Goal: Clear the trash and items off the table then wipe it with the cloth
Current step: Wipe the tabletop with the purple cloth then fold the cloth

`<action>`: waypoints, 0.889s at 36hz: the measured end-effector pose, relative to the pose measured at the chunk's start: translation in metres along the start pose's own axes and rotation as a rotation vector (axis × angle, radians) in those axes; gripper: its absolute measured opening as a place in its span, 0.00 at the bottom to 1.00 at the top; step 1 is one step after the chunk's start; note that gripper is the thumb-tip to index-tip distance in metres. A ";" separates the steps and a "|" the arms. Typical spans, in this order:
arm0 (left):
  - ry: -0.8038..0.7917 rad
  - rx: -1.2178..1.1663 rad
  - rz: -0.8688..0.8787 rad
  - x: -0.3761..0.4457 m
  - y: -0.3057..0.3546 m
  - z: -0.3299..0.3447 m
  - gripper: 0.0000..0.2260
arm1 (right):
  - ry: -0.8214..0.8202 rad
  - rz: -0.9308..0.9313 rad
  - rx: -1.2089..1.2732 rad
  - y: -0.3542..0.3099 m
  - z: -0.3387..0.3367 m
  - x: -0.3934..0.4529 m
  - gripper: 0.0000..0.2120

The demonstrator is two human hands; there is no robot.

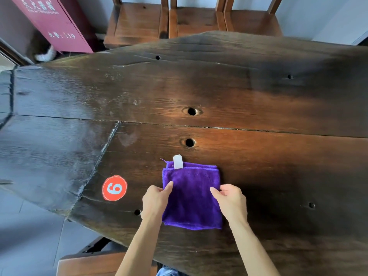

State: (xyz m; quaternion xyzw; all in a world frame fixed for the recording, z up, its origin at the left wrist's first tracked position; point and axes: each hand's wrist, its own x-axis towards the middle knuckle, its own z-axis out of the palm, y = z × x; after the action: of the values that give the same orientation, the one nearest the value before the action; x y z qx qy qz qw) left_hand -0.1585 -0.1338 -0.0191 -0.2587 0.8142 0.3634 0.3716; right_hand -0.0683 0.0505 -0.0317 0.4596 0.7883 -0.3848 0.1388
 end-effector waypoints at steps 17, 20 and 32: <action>-0.079 -0.026 0.108 -0.013 -0.011 -0.003 0.11 | -0.038 -0.056 0.086 0.017 0.007 -0.013 0.05; -0.127 -0.086 0.112 -0.009 -0.015 -0.004 0.09 | -0.060 -0.060 0.087 0.022 0.007 -0.011 0.04; -0.397 -0.416 -0.005 -0.014 -0.019 -0.021 0.12 | -0.256 0.142 0.400 0.014 -0.015 -0.023 0.19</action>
State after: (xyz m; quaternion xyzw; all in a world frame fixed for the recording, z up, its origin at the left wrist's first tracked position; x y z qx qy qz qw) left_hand -0.1457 -0.1596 -0.0063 -0.2552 0.6327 0.5654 0.4637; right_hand -0.0428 0.0514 -0.0153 0.4798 0.6381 -0.5775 0.1704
